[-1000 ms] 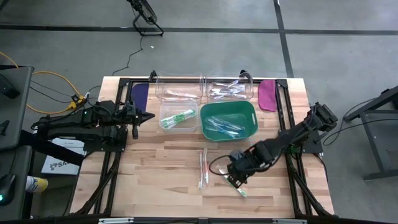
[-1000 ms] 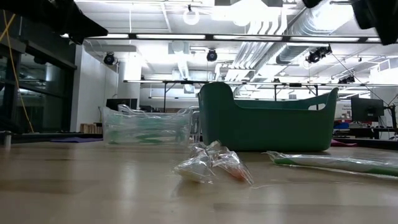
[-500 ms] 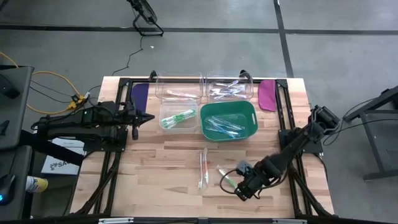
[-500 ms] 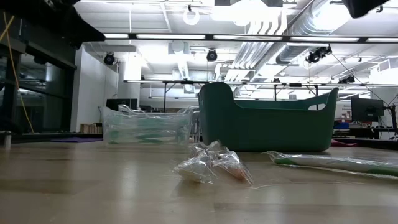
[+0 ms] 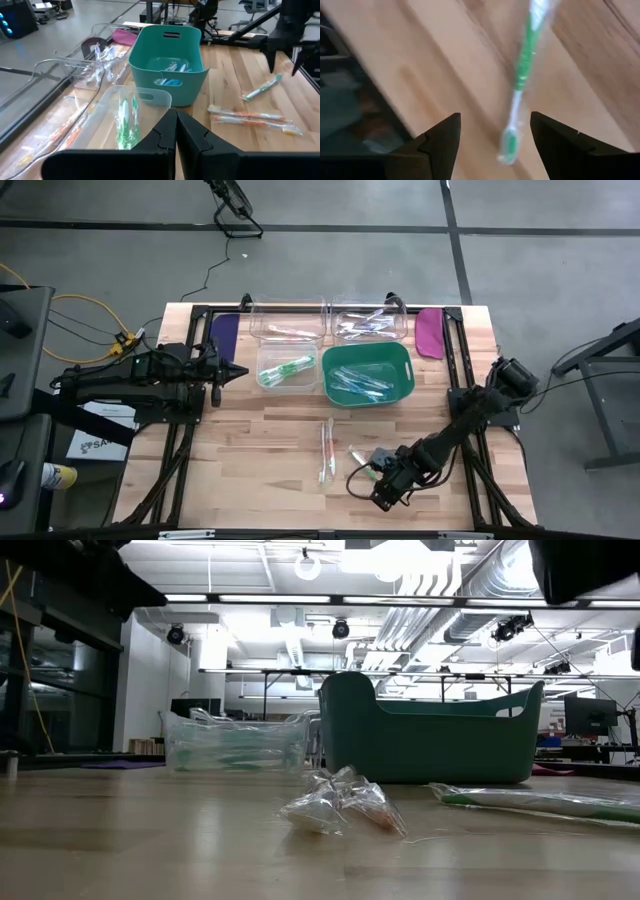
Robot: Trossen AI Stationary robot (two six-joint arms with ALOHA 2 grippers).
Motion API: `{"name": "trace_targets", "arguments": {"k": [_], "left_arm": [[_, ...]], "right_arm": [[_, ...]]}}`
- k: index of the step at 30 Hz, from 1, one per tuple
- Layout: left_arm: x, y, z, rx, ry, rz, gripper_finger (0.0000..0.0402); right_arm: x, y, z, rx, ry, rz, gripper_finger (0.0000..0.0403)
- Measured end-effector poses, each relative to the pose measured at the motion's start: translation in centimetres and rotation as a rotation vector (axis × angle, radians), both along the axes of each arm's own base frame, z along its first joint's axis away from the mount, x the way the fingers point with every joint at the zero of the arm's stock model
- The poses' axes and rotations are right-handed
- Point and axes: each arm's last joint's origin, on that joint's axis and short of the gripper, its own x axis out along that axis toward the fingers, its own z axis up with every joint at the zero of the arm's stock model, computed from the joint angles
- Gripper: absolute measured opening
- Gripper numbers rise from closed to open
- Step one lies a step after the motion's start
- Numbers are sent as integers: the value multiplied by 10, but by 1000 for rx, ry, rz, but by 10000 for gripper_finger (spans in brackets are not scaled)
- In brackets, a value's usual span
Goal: Pick & Place Toothbrushes
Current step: Put the green toothbrush into the white bin
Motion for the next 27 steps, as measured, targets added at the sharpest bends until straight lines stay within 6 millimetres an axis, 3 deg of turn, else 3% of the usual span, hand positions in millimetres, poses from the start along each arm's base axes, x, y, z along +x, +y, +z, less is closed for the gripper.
{"name": "trace_targets", "arguments": {"k": [7, 14, 19, 27], "left_arm": [[-1, -1, -3, -7, 29, -16, 3], [-1, -1, -3, -12, 33, -14, 3], [-1, -1, -4, -16, 43, -13, 3], [-1, -1, -5, -20, 46, -12, 3]], "right_arm": [[2, 3, -28, -27, 111, 22, 233], [4, 4, -41, -42, 157, 10, 221], [2, 3, -42, -69, 170, 4, 165], [1, -1, -44, -91, 202, -11, 31]]}}
